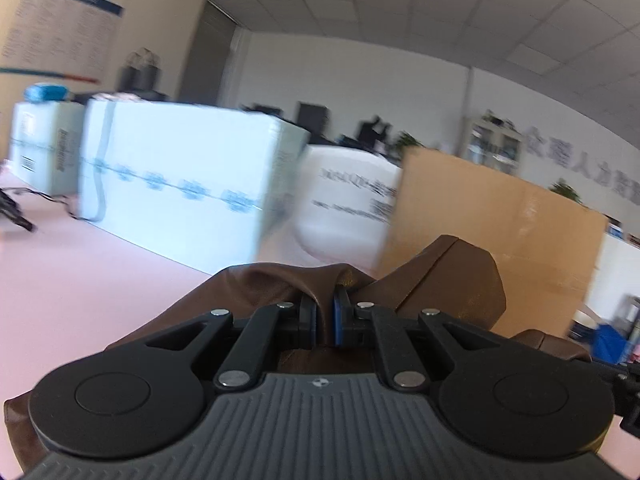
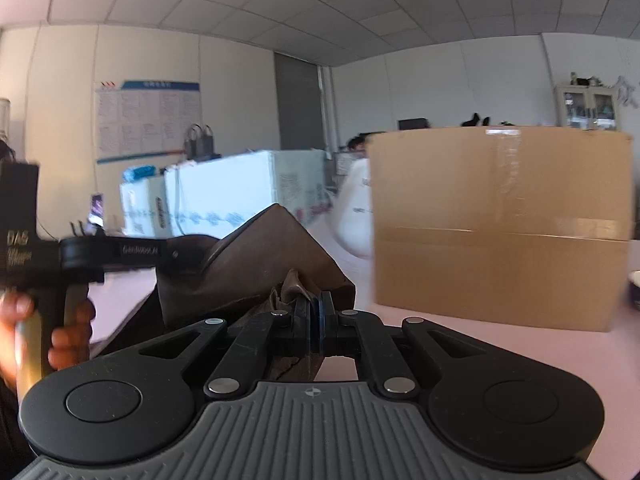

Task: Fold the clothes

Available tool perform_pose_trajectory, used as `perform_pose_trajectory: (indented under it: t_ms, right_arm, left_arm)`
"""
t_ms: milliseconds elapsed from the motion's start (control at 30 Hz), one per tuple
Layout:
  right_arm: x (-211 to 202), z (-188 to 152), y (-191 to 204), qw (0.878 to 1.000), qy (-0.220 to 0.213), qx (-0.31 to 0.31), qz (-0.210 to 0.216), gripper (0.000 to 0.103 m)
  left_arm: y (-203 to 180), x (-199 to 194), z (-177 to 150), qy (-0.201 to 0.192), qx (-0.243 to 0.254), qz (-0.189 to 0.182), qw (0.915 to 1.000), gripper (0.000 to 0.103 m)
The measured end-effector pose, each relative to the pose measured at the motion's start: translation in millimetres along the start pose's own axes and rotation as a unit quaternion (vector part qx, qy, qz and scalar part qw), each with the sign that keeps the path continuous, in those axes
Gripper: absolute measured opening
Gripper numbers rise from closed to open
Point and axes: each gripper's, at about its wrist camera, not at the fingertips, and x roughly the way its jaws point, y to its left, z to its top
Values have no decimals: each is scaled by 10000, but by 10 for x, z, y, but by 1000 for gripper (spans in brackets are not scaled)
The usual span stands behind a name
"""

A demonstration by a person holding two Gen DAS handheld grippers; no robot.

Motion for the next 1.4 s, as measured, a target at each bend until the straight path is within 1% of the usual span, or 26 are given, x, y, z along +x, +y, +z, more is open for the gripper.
perform_pose_trajectory:
  t_ms: [33, 100, 200, 267, 333, 367, 433, 467, 500, 533, 567, 600, 633, 667, 767, 933, 1067, 1133, 1200, 1267, 1400]
  right_arm:
    - [-18, -26, -25, 10000, 25, -47, -48, 4]
    - [109, -225, -51, 9987, 301, -223, -336, 4]
    - [344, -470, -137, 9946, 765, -142, -685, 4]
    - [503, -621, -214, 9907, 1023, -55, -899, 4]
    - [587, -683, -231, 9879, 1217, 8, -958, 4]
    - [618, -701, -197, 9873, 1255, -25, -974, 4]
    - [677, -729, -128, 9860, 1307, -96, -1028, 9]
    - [714, -743, -104, 9849, 1365, -111, -1058, 23]
    - [766, -755, -86, 9830, 1509, -99, -1039, 57]
    - [833, -766, -140, 9808, 1711, -71, -938, 78]
    - [901, -777, -197, 9780, 1915, -42, -832, 103]
    - [999, -777, -217, 9766, 2030, 66, -705, 103]
    - [989, -766, -268, 9766, 2038, 137, -672, 103]
    - [1020, -773, -236, 9762, 2050, 173, -678, 103]
    - [1058, -788, -138, 9763, 2049, 153, -683, 103]
    - [1032, -763, -123, 9767, 2036, 223, -646, 103]
    - [1051, -763, 6, 9767, 2035, 220, -648, 103]
    - [821, -731, -844, 9781, 1979, 271, -578, 103]
    - [799, -721, -888, 9782, 1978, 271, -577, 103]
    - [833, -678, -835, 9781, 1980, 270, -579, 103]
    - [874, -632, -737, 9780, 1985, 266, -584, 103]
  left_arm:
    - [-72, 55, -24, 1, 105, 9, 9999, 7]
    - [-221, 157, -100, -20, 379, 129, 9992, 7]
    - [-342, 335, -211, 110, 572, 212, 9981, 7]
    - [-362, 491, -308, 281, 579, 258, 9976, 7]
    - [-337, 627, -417, 456, 530, 331, 9970, 7]
    - [-314, 693, -474, 561, 559, 385, 9961, 7]
    - [-253, 796, -566, 823, 628, 424, 9937, 7]
    - [-233, 825, -603, 947, 626, 401, 9927, 10]
    - [-225, 839, -636, 1026, 588, 379, 9923, 12]
    - [-203, 858, -655, 1077, 532, 353, 9921, 15]
    - [-180, 865, -658, 1086, 481, 327, 9924, 29]
    - [-159, 867, -661, 1091, 408, 306, 9927, 39]
    - [-142, 862, -667, 1087, 314, 301, 9931, 65]
    - [-124, 854, -670, 1060, 223, 313, 9936, 80]
    - [-87, 857, -659, 958, 103, 329, 9948, 80]
    - [-106, 870, -669, 949, 233, 341, 9946, 80]
    - [-136, 894, -663, 949, 292, 252, 9947, 80]
    - [-155, 887, -664, 914, 328, 221, 9950, 80]
    - [-180, 871, -673, 899, 388, 207, 9950, 80]
    - [-189, 877, -677, 909, 438, 187, 9947, 80]
    - [-170, 882, -663, 909, 385, 129, 9950, 80]
